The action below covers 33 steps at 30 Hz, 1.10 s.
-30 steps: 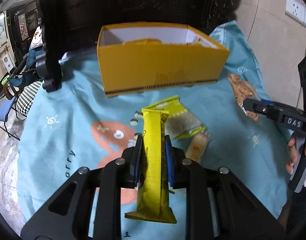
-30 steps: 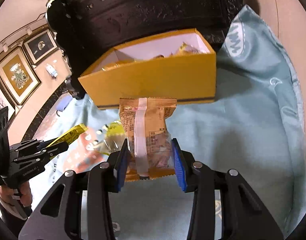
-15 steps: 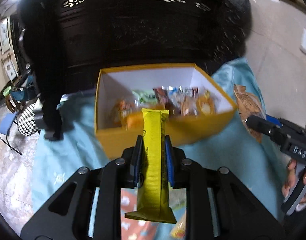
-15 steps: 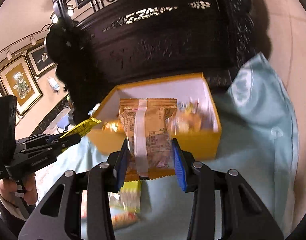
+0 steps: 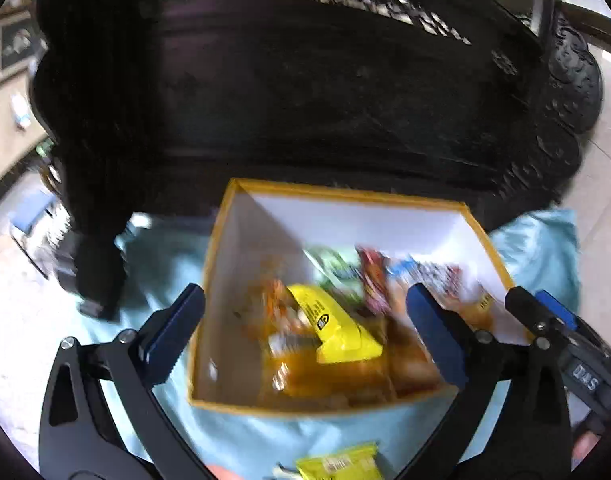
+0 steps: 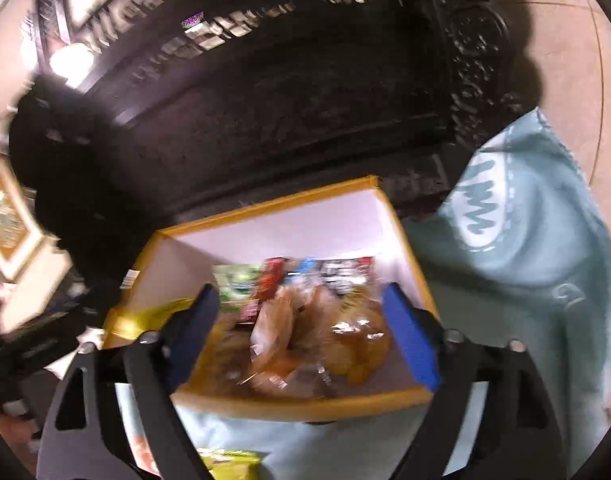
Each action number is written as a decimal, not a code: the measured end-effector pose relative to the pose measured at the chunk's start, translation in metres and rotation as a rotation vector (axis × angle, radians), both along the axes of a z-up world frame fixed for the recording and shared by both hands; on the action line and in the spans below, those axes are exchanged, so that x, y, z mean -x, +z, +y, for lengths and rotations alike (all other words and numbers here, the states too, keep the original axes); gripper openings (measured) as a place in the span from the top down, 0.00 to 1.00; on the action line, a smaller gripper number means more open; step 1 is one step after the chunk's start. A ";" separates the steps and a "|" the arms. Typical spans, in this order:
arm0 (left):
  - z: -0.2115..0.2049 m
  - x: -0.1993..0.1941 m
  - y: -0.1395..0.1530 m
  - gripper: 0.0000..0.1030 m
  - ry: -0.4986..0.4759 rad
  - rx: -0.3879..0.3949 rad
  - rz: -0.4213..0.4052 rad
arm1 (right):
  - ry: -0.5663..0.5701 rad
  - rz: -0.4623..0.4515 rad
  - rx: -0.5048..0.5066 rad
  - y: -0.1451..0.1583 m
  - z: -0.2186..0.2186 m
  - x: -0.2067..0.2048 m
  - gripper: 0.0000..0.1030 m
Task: Organize snacks
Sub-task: 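Carry both held packets into the yellow box and open both grippers, then grasp the sesame stick packet with the left gripper while the right gripper grasps the green seed bag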
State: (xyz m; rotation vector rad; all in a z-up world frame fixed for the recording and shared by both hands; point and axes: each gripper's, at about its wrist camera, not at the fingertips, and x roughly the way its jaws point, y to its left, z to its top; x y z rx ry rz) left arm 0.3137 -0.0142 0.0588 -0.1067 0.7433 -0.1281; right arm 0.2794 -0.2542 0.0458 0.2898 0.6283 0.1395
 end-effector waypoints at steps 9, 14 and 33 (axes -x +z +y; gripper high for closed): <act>0.007 0.055 -0.001 0.02 -0.060 -0.032 0.038 | 0.118 0.047 0.044 -0.006 0.018 0.078 0.14; 0.017 0.103 -0.012 0.02 -0.077 -0.033 0.055 | 0.197 0.100 0.099 -0.032 0.044 0.122 0.07; 0.001 0.200 -0.111 0.02 -0.218 -0.145 0.180 | 0.042 0.249 0.092 -0.103 0.024 0.154 0.05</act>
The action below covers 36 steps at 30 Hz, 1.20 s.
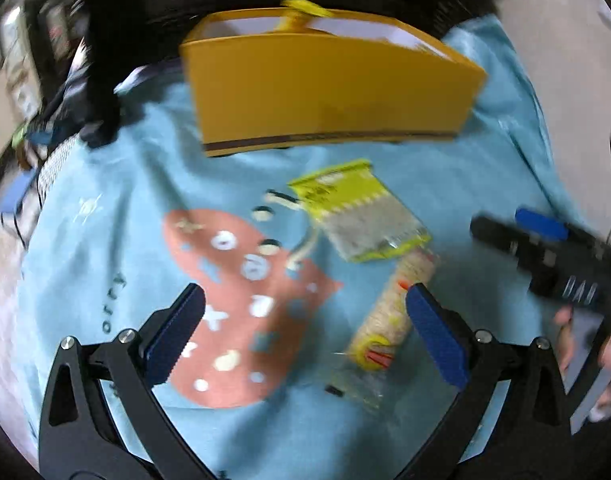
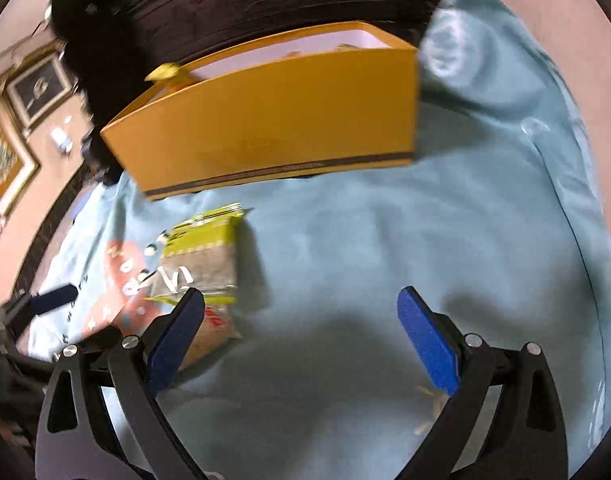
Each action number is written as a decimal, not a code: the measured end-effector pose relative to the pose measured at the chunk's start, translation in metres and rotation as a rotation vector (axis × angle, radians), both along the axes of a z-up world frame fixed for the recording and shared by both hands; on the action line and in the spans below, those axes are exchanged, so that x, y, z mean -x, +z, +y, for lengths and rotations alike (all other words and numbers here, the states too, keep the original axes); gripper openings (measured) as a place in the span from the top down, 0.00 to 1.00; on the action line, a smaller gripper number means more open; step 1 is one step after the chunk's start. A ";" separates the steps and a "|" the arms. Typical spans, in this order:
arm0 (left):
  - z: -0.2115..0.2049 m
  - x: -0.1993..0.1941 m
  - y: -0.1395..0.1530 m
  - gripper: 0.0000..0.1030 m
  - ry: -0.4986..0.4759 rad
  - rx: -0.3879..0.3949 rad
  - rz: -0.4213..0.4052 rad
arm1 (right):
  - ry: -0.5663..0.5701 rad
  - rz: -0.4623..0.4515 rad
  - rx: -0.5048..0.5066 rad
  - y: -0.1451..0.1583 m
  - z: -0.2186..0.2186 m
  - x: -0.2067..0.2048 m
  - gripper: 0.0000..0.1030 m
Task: Organize snacks
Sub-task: 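Grasp the sesame stick packet with the left gripper while the right gripper grasps the green seed bag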
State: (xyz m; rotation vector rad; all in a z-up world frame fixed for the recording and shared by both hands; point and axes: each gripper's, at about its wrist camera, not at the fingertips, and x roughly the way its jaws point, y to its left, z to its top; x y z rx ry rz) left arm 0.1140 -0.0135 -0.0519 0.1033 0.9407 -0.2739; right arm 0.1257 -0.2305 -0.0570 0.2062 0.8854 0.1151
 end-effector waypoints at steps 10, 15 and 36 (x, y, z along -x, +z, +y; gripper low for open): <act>-0.044 0.003 -0.033 0.33 -0.127 -0.094 0.054 | -0.009 0.007 -0.067 -0.002 -0.021 0.007 0.05; -0.039 0.004 -0.033 0.72 -0.142 -0.045 0.048 | 0.034 0.010 -0.057 0.002 -0.011 0.007 0.05; 0.032 0.018 -0.031 0.72 -0.058 0.127 0.048 | 0.065 0.203 -0.031 -0.028 0.099 -0.079 0.04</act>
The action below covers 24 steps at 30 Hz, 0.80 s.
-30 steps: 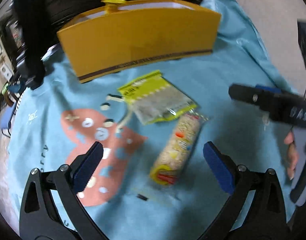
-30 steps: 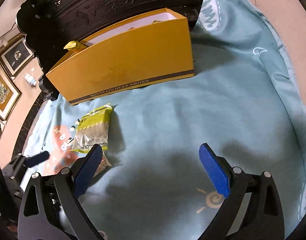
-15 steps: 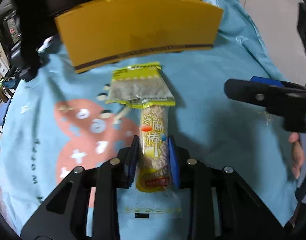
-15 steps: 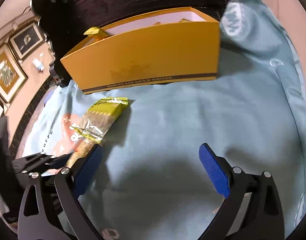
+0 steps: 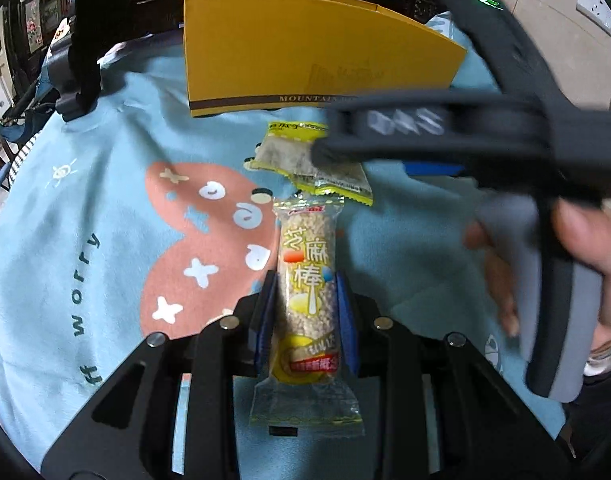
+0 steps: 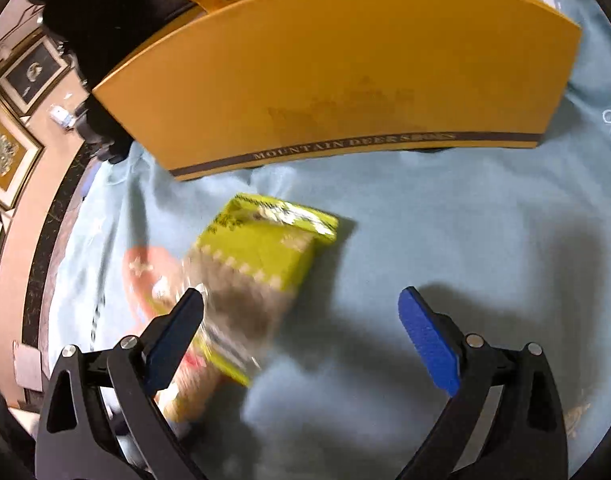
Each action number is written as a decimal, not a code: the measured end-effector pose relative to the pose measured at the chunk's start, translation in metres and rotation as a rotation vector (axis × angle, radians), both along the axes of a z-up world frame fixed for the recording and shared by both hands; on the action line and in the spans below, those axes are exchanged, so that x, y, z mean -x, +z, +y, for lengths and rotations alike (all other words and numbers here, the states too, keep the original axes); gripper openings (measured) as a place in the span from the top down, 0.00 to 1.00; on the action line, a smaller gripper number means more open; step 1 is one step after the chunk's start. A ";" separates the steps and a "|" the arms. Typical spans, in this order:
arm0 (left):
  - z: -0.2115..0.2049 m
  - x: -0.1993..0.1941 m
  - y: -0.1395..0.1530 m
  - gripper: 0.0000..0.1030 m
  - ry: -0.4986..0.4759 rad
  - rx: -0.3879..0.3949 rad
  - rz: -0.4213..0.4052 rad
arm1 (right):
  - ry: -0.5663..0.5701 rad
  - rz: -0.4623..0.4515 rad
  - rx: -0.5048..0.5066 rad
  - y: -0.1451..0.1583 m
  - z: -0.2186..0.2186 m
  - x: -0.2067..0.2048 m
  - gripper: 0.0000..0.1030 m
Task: Organize snacks
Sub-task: 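Grasp the sesame stick packet with the left gripper while the right gripper grasps the green seed bag, then carry both held packets into the yellow box and open both grippers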
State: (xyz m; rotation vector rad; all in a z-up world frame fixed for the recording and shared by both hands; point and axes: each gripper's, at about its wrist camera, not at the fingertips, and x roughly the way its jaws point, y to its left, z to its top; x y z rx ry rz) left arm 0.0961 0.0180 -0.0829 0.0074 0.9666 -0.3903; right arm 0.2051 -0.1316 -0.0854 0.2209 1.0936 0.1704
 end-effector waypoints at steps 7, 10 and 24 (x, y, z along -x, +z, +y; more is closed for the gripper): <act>0.003 -0.001 -0.001 0.72 -0.003 0.037 0.015 | 0.049 0.033 0.135 -0.007 0.043 -0.013 0.03; 0.003 -0.006 0.001 0.72 -0.001 0.049 0.021 | 0.082 -0.044 0.169 -0.004 0.051 -0.007 0.30; -0.002 -0.007 0.001 0.72 0.010 0.032 0.027 | 0.171 -0.120 0.012 0.024 0.015 0.020 0.75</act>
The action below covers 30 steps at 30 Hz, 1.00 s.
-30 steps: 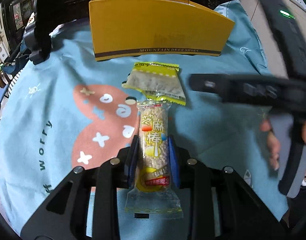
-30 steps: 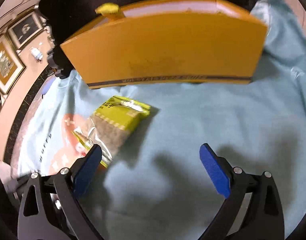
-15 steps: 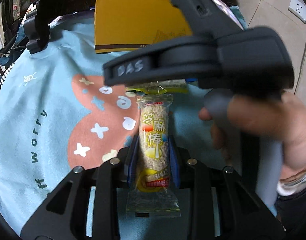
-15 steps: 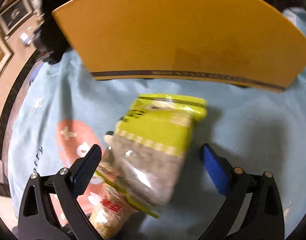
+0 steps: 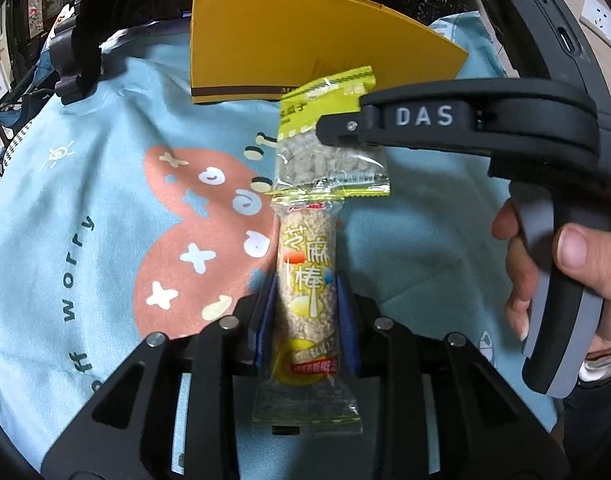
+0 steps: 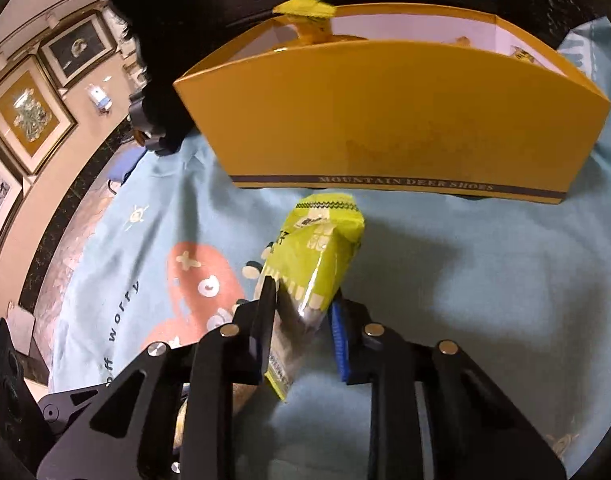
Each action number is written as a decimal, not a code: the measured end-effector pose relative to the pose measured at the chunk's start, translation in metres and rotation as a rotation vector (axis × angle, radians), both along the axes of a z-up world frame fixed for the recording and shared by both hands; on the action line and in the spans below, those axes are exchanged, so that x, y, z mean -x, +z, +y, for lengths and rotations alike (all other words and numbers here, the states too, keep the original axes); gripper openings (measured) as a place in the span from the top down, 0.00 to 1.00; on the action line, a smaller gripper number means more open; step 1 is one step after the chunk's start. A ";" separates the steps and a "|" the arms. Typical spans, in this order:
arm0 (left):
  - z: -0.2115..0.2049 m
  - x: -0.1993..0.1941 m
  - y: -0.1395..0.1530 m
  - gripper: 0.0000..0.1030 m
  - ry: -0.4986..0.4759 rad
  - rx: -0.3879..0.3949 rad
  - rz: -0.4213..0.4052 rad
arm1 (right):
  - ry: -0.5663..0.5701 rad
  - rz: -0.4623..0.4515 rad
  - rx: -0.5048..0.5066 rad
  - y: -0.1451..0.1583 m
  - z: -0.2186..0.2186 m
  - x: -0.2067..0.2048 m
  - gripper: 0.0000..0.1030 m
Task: Organize snacks
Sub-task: 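Carry both held packets into the yellow box and open both grippers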
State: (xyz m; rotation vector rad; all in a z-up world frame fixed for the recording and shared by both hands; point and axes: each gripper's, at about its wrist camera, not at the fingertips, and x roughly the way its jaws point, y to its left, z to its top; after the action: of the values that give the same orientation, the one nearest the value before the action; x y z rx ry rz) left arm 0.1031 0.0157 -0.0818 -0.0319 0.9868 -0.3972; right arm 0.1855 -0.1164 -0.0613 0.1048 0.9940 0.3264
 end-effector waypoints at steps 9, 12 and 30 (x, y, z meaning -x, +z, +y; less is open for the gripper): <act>0.003 0.000 -0.001 0.72 -0.001 0.022 0.005 | 0.004 0.080 -0.104 -0.024 0.015 -0.029 0.58; 0.004 -0.002 -0.001 0.72 -0.001 0.023 0.008 | 0.032 0.016 -0.047 -0.017 0.024 -0.024 0.72; -0.005 -0.001 0.051 0.73 0.007 -0.013 -0.122 | -0.088 -0.177 -0.206 0.057 -0.070 0.000 0.83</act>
State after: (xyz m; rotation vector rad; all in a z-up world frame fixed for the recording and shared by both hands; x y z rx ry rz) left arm 0.1042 0.0111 -0.0307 0.0005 0.8683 -0.3825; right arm 0.1856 -0.1867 -0.0040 0.3009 0.7766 0.3502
